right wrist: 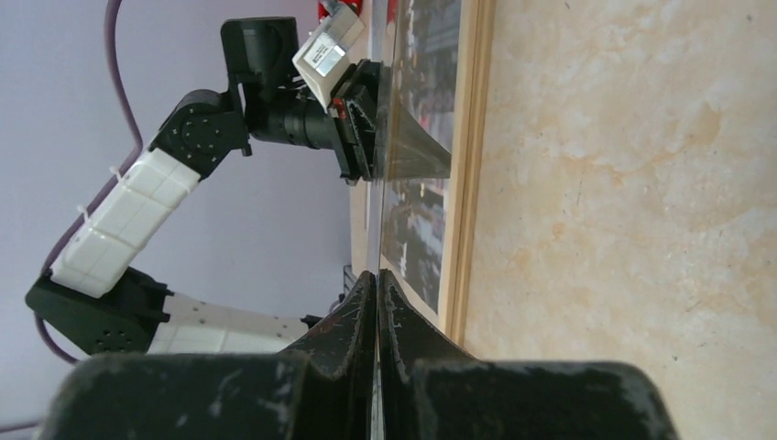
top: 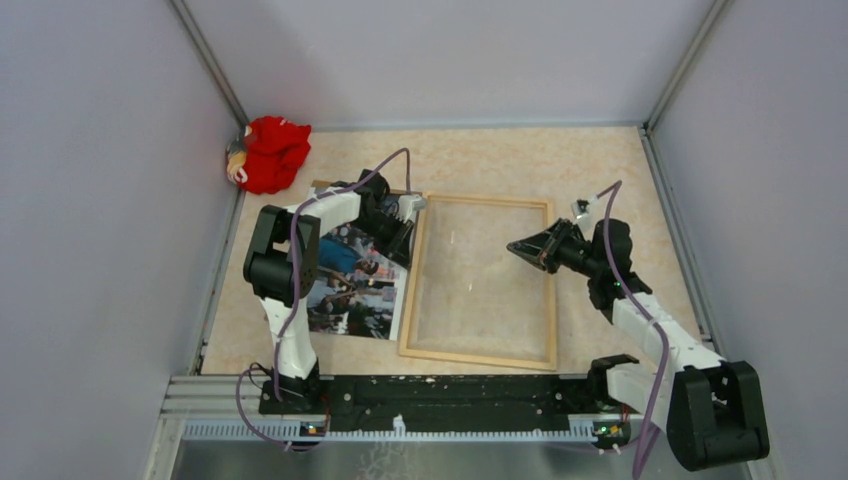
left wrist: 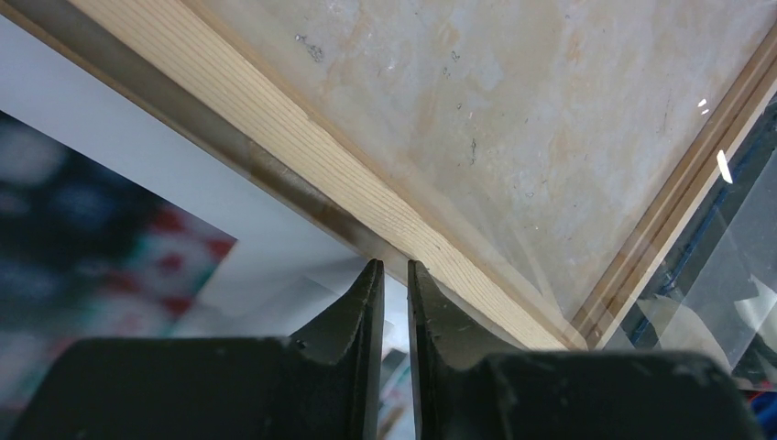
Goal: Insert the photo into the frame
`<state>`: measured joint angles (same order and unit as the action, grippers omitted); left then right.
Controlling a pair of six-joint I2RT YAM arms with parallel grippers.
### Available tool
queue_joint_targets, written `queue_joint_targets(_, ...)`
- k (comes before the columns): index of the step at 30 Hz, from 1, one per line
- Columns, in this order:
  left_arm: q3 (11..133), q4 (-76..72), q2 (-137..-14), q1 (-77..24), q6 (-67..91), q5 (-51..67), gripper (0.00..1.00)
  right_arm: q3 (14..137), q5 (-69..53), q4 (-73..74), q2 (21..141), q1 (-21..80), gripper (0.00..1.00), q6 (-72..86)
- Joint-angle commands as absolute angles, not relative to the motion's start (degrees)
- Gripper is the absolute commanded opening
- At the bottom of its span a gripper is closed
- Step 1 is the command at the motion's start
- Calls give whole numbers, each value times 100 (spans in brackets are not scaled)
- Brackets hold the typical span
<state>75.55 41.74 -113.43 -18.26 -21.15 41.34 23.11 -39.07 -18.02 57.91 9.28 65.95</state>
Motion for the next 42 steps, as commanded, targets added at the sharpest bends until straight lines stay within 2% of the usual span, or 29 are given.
queue_joint_targets(1, 7488, 4091, -11395, -1934, -2216, 4106, 21, 3066, -3896, -755, 5834, 914, 0, 5464)
queue_joint_targets(12, 7460, 4095, -11373, -1931, -2232, 4089, 21, 3507, -3865, -18, 6205, 853, 0, 4714)
queue_joint_targets(26, 7482, 4113, -11364, -1929, -2234, 4061, 21, 3624, -2938, 1335, 5831, 810, 0, 3904)
queue_joint_targets(42, 7469, 4098, -11389, -1932, -2224, 4069, 21, 3887, -2987, 1326, 6176, 809, 0, 3587)
